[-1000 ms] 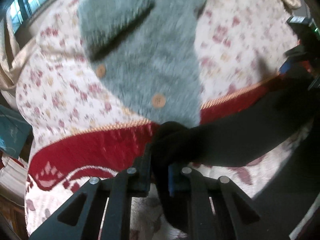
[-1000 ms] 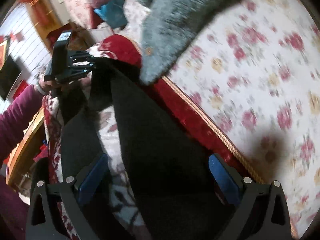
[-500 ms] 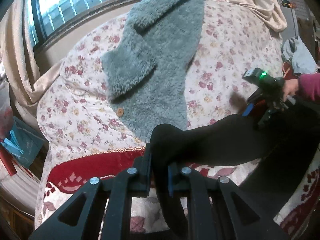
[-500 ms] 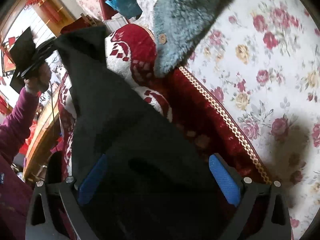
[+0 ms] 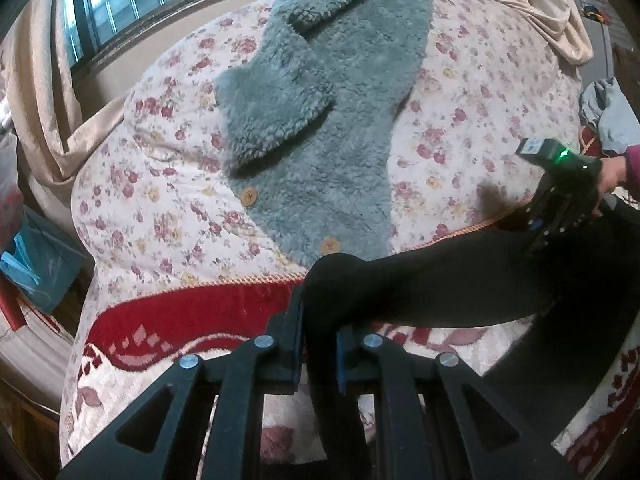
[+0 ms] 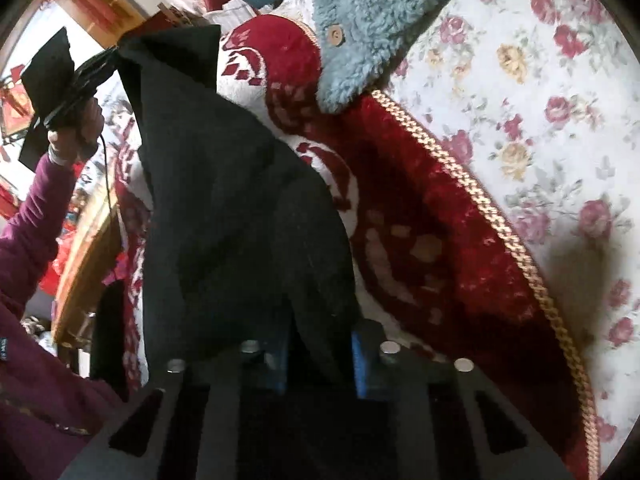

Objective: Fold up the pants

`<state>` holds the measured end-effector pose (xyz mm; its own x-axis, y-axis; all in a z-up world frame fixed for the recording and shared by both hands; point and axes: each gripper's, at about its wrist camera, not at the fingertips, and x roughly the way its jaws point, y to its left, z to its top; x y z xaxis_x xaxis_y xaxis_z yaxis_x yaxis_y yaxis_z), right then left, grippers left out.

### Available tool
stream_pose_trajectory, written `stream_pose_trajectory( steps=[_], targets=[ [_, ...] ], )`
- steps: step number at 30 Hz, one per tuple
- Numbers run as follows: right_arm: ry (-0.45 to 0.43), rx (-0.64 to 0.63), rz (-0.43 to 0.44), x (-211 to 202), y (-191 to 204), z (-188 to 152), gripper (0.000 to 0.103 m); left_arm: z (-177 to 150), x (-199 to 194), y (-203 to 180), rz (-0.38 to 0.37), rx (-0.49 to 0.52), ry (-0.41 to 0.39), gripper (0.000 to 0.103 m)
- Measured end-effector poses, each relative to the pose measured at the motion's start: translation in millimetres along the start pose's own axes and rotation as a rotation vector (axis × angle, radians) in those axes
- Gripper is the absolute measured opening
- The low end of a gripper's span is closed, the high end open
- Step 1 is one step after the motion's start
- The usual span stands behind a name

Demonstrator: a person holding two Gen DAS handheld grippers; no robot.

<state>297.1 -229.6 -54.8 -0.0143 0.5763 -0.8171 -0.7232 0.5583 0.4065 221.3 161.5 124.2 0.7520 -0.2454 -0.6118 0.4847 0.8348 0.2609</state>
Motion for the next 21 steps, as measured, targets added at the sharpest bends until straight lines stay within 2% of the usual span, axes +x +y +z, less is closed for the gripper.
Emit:
stream_pose_trajectory(
  steps=[3,6,8,11,12,15,21],
  targets=[
    [-0.003,-0.025,-0.089,-18,9,5,0.017,10,2,2,0.022,0.022,-0.001,0.012],
    [-0.043,-0.026,-0.159,-46,18,8,0.017,13,6,-1,0.067,0.082,0.031,0.013],
    [-0.077,-0.018,-0.195,-65,29,5,0.016,9,8,-2,0.077,0.114,0.059,0.013],
    [-0.097,-0.031,-0.240,-79,52,-4,0.016,-9,15,-9,0.161,0.190,0.115,0.010],
    [-0.092,-0.046,-0.257,-79,65,-9,0.016,-14,15,-10,0.163,0.192,0.125,0.009],
    [-0.064,-0.087,-0.269,-67,102,-24,0.016,-41,6,-30,0.213,0.271,0.159,0.009],
    [0.015,-0.083,-0.215,-35,149,-79,0.016,-97,-28,-67,0.157,0.301,0.199,0.009]
  ],
)
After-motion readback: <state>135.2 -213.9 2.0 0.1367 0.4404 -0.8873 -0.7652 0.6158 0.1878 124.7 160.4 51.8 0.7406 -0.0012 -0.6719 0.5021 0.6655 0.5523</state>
